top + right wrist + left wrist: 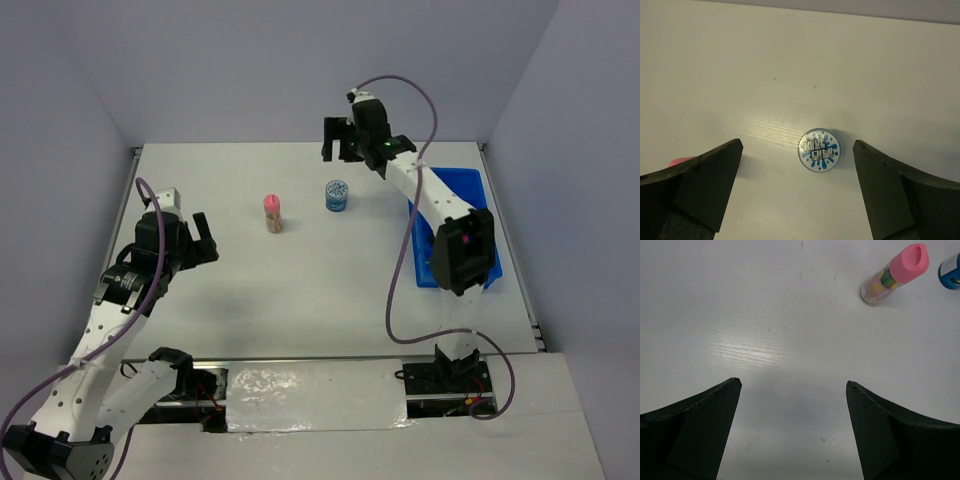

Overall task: Sort the stationery into containers
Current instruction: Pick up the stationery from the center of the board.

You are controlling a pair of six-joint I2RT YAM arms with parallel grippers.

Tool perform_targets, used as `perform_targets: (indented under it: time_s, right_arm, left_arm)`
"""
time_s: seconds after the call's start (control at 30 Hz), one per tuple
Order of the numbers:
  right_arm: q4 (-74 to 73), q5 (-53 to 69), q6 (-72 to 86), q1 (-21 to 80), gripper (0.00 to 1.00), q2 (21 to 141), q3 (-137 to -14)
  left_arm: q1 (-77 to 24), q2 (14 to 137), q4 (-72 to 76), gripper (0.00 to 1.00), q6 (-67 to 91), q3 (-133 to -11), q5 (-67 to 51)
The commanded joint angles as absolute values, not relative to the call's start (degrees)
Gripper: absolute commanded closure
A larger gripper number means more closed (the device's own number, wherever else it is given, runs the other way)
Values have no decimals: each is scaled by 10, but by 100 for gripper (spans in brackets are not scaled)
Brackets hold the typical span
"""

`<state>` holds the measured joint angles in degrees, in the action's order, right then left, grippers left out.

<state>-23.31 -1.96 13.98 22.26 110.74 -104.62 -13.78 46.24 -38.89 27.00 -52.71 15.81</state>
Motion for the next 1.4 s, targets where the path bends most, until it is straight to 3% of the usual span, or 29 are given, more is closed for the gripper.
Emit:
perform_targets:
  time_s: [0.0,0.17,0.5,0.73,0.8,0.83,0.87,0.93,0.97,1.1,1.23,1.37]
  right_arm:
    - [-282,-3,100,224,0,1192,-1105]
    - [-290,-65,58,253,0,1255,-1172]
    - [-239,-18,55,263,0,1237,-1051]
    - [-256,-47,62,265,2,1268,-1074]
    - [-250,-47,63,265,13,1267,-1073]
    - [-245,-54,64,265,23,1265,-1071]
    - [-237,-55,64,265,40,1256,-1067]
    - [-222,-61,67,264,53,1246,-1054]
    - [-222,-63,69,264,66,1237,-1052]
    - [-200,-51,81,261,75,1187,-1019]
    - [-135,-16,107,238,76,1040,-925]
    - [-130,-155,144,188,74,923,-823]
  left_arm:
    - [-134,455,-371,1,267,-526,165]
    - [-134,465,-371,1,264,-526,158]
    - [-134,465,-369,1,264,-526,155]
    - [-134,466,-369,1,262,-526,153]
    - [-134,463,-368,1,262,-525,153]
    - [-134,462,-367,1,262,-524,153]
    - [-134,462,-367,1,262,-524,152]
    - [-134,464,-367,1,263,-525,154]
    - [-134,463,-369,1,264,-525,155]
    - [-134,462,-369,0,264,-525,156]
    - [-134,457,-370,1,265,-525,157]
    - [-134,452,-371,1,264,-525,158]
